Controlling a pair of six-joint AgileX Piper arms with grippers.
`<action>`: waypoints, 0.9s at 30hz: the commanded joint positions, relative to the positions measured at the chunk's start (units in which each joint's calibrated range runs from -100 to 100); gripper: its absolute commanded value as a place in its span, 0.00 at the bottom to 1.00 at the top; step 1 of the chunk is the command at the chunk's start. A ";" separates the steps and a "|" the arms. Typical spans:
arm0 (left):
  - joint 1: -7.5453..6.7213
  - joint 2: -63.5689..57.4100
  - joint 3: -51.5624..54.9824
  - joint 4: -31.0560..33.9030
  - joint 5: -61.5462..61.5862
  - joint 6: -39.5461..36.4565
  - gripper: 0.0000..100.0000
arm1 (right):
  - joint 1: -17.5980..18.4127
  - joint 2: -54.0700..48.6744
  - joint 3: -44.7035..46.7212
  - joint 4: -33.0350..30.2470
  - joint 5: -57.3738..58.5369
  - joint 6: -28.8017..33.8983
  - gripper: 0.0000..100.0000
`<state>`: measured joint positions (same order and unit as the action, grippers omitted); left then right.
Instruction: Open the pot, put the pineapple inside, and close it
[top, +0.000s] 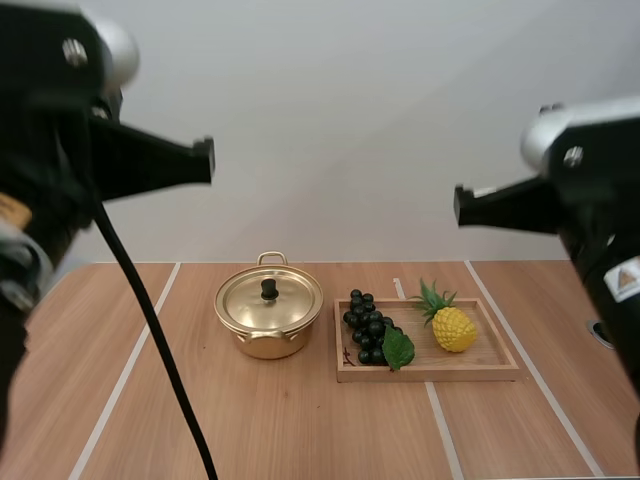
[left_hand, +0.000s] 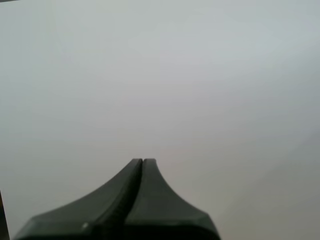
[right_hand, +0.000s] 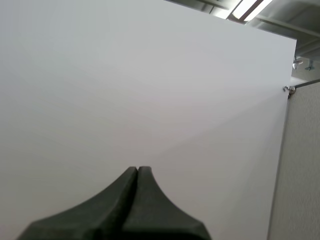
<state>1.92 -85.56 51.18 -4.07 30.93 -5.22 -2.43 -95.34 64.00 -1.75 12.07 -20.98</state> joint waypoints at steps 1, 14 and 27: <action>-0.26 6.75 -11.65 -0.17 8.98 -0.62 0.00 | 0.04 6.05 -12.05 0.76 13.55 -0.27 0.00; 0.69 38.36 -58.78 -9.00 65.15 11.83 0.00 | 0.04 41.72 -62.73 10.96 83.87 -12.83 0.00; 1.59 54.36 -59.60 -10.02 69.07 19.56 0.00 | -2.38 58.53 -67.68 2.92 87.93 -12.74 0.00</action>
<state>3.28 -34.20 -8.12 -12.48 99.72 13.89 -4.37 -37.73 -2.92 1.72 99.69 -33.49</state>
